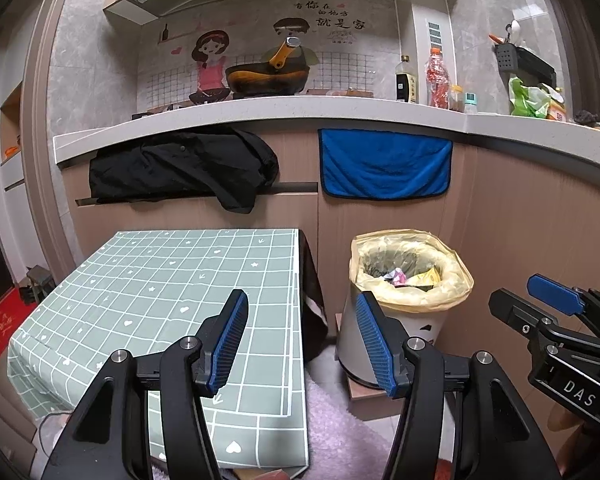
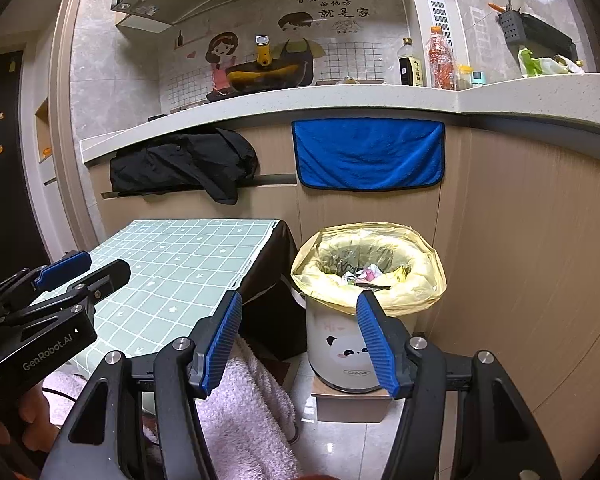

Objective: Collect trash

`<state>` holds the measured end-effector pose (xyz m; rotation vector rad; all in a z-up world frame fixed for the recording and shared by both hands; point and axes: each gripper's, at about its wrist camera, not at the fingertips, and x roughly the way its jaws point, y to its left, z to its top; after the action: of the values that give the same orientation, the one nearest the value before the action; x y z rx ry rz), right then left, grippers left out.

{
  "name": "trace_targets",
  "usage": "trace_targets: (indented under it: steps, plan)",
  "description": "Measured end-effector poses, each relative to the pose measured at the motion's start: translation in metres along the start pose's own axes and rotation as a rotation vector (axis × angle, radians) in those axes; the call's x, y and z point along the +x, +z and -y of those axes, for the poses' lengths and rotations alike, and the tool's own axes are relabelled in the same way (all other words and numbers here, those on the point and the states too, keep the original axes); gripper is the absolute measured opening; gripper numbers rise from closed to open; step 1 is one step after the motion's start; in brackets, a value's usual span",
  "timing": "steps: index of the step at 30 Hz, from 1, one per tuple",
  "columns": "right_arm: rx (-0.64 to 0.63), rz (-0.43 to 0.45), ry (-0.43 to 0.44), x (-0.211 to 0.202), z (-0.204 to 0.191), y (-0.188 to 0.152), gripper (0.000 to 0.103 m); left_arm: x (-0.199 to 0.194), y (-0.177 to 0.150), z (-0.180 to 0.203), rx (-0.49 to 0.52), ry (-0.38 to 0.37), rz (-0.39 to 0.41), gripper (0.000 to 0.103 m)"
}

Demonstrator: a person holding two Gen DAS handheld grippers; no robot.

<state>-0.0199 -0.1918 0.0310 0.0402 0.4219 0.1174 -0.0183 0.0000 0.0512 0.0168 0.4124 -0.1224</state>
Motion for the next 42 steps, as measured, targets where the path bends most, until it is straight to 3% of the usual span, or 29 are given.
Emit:
trace_targets:
  steps: [42]
  plan:
    - [0.019,0.035,-0.042,-0.010,0.006,-0.002,0.057,0.001,0.000,0.011,0.038,-0.045,-0.006,0.057]
